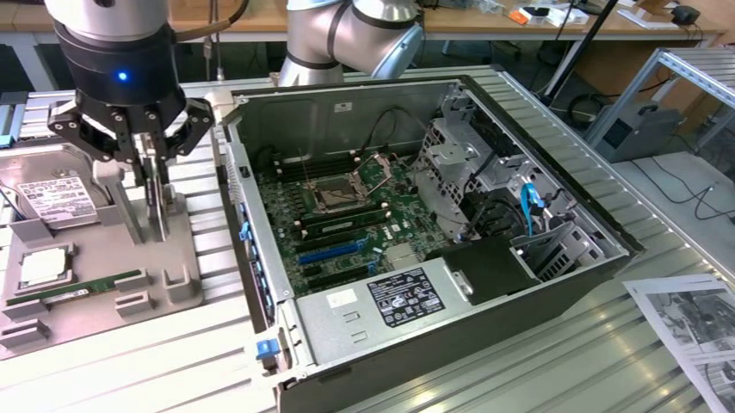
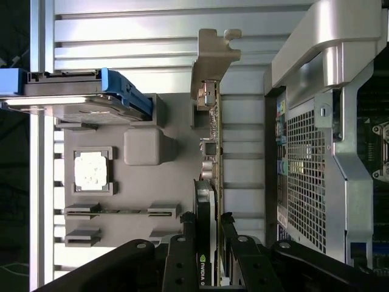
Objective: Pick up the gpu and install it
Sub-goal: 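Pick up the gpu and move the gpu toward the slot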
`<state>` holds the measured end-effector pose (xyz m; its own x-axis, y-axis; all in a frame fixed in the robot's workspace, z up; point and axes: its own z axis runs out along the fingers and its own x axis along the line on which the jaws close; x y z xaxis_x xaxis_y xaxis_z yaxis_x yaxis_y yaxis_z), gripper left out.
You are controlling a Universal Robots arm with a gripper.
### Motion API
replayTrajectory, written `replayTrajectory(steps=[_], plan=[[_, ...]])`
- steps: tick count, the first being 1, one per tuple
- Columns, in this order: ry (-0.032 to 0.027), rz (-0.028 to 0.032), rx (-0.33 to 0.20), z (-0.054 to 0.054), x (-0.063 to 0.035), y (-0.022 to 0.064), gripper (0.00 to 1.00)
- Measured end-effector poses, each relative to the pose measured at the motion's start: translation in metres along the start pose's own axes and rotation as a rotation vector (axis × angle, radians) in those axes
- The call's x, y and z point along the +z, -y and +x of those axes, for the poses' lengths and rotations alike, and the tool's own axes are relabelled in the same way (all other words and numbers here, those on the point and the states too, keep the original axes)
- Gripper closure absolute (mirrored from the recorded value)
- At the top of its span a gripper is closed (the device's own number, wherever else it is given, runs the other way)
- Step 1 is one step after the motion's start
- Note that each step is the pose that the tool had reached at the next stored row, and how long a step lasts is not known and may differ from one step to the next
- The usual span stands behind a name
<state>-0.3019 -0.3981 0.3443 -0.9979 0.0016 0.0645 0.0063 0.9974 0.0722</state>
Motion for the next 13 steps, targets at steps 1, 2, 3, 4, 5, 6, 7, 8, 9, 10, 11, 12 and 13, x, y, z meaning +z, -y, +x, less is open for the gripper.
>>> replayTrajectory(steps=[1, 2, 3, 4, 5, 6, 7, 8, 9, 10, 11, 12, 13], plan=[[0.0000, 0.0000, 0.000, 0.000, -0.0012, -0.0001, 0.73], [0.0000, 0.0001, 0.000, 0.000, -0.0026, -0.0002, 0.73], [0.0000, 0.0000, 0.000, 0.000, -0.0043, -0.0003, 0.73], [0.0001, -0.0001, 0.000, 0.000, -0.0069, -0.0005, 0.73], [0.0001, 0.0000, 0.000, 0.001, -0.0103, -0.0008, 0.73], [0.0000, 0.0000, 0.000, 0.001, -0.0121, -0.0009, 0.73], [0.0000, 0.0000, 0.000, 0.001, -0.0136, -0.0010, 0.73], [0.0001, 0.0000, 0.000, 0.001, -0.0154, -0.0011, 0.73], [0.0001, 0.0000, 0.000, 0.001, -0.0190, -0.0014, 0.73], [0.0000, 0.0000, 0.000, 0.001, -0.0217, -0.0016, 0.73], [0.0001, 0.0000, 0.000, 0.002, -0.0236, -0.0017, 0.73], [0.0000, 0.0000, 0.000, 0.002, -0.0254, -0.0019, 0.73], [0.0001, 0.0000, 0.000, 0.002, -0.0271, -0.0020, 0.73]])
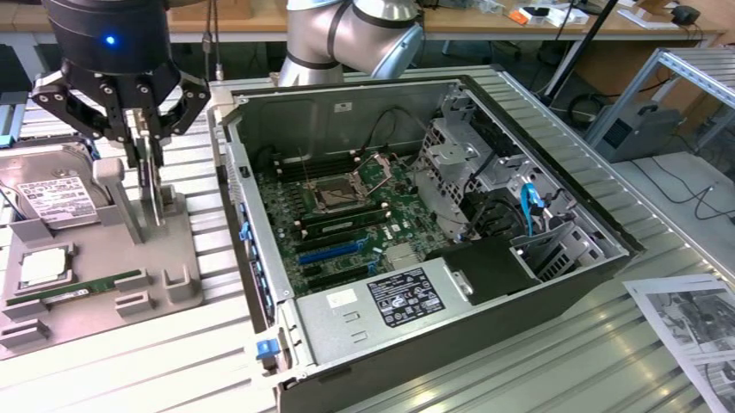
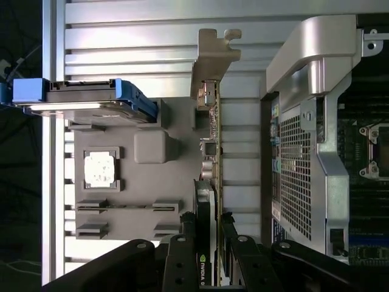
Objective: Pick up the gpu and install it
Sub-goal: 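Pick up the gpu and move the gpu toward the slot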
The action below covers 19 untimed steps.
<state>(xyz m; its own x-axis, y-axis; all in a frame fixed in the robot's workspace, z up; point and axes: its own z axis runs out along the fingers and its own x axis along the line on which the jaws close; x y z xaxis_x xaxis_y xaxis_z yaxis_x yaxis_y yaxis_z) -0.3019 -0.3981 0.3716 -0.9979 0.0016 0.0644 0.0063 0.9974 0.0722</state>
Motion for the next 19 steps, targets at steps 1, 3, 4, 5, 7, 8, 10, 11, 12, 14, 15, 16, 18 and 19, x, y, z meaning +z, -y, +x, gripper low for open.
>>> replayTrajectory(steps=[1, 3, 4, 5, 7, 8, 10, 11, 12, 14, 15, 16, 18, 19], plan=[[0.0000, 0.0000, 0.000, 0.000, -0.0033, -0.0002, 0.73], [-0.0001, 0.0000, 0.000, 0.000, -0.0074, -0.0005, 0.73], [-0.0001, 0.0000, 0.000, 0.001, -0.0094, -0.0007, 0.73], [0.0000, 0.0000, 0.000, 0.001, -0.0107, -0.0008, 0.73], [0.0000, 0.0000, 0.000, 0.001, -0.0141, -0.0010, 0.73], [0.0000, 0.0000, 0.000, 0.001, -0.0163, -0.0012, 0.73], [-0.0001, 0.0001, 0.000, 0.001, -0.0206, -0.0015, 0.73], [-0.0001, 0.0000, 0.000, 0.001, -0.0221, -0.0016, 0.73], [0.0000, 0.0000, 0.000, 0.002, -0.0243, -0.0018, 0.73], [-0.0001, 0.0000, 0.000, 0.002, -0.0307, -0.0022, 0.73], [0.0000, 0.0000, 0.000, 0.002, -0.0340, -0.0025, 0.73], [0.0000, 0.0000, 0.000, 0.002, -0.0361, -0.0026, 0.73], [-0.0001, 0.0000, 0.000, 0.003, -0.0398, -0.0029, 0.73], [0.0000, -0.0001, 0.000, 0.003, -0.0400, -0.0029, 0.73]])
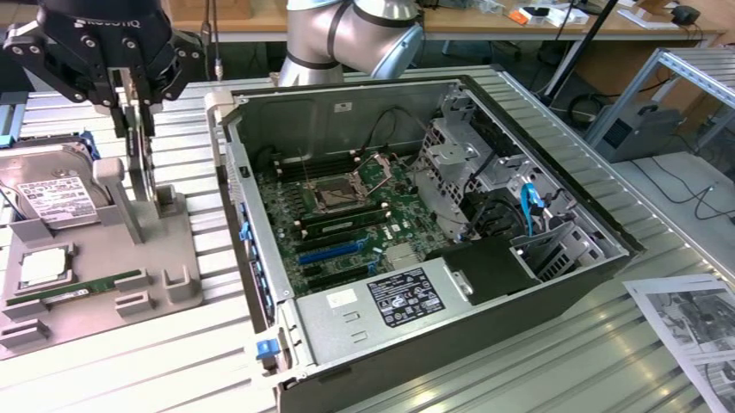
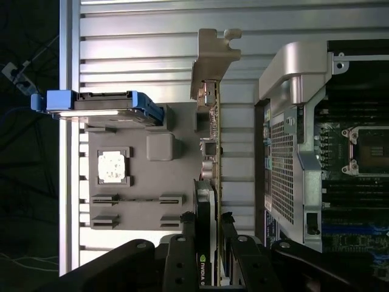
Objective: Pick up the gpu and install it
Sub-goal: 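Pick up the gpu and move the gpu toward the slot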
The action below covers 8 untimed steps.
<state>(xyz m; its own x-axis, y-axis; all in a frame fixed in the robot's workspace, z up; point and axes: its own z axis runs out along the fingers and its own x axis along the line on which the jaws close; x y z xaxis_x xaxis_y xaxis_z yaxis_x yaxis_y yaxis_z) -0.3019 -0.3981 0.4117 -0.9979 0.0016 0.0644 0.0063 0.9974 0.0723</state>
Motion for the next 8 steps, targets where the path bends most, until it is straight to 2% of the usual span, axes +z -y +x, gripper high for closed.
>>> replayTrajectory(steps=[8], plan=[[0.0000, 0.0000, 0.000, 0.0000, 0.0000, 0.0000, 0.73]])
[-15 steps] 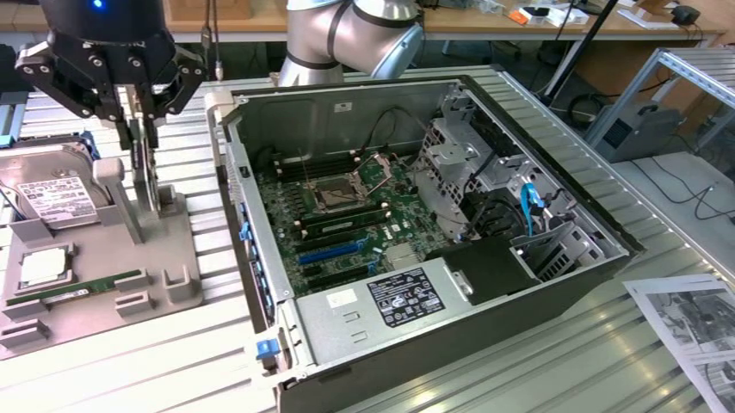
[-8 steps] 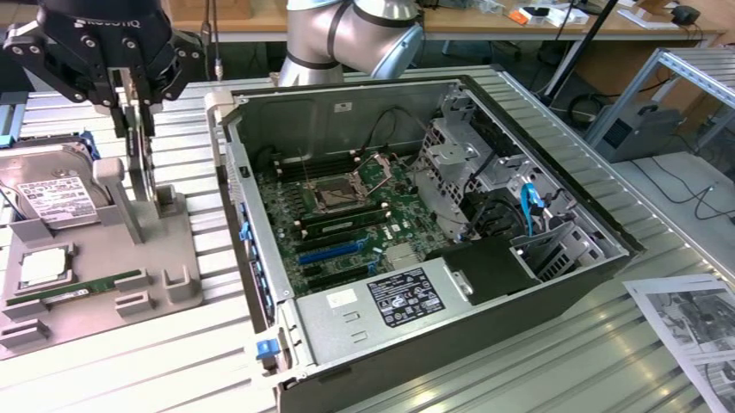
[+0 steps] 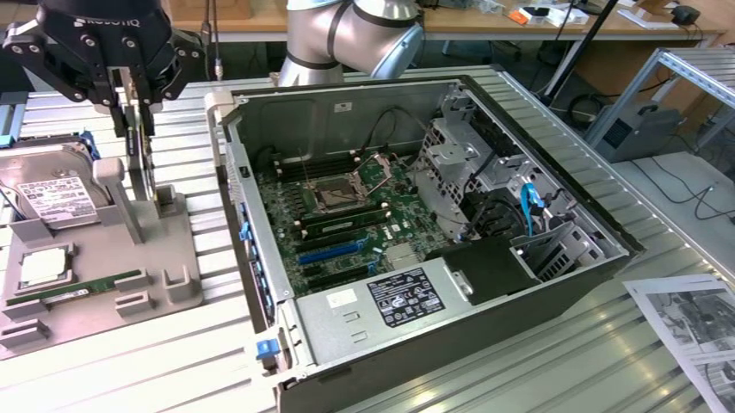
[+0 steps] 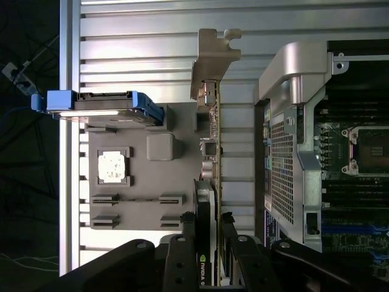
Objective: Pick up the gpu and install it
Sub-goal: 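Pick up the gpu and move the gpu toward the slot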
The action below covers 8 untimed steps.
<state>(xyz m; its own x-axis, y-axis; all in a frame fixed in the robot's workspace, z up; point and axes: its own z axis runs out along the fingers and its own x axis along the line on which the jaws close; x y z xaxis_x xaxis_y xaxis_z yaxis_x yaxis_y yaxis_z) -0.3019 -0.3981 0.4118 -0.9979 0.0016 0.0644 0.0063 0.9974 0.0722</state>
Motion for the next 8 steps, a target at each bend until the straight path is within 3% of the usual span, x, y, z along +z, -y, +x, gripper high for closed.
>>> replayTrajectory(steps=[8], plan=[[-0.0001, 0.0001, 0.000, 0.0002, -0.0033, -0.0002, 0.73]])
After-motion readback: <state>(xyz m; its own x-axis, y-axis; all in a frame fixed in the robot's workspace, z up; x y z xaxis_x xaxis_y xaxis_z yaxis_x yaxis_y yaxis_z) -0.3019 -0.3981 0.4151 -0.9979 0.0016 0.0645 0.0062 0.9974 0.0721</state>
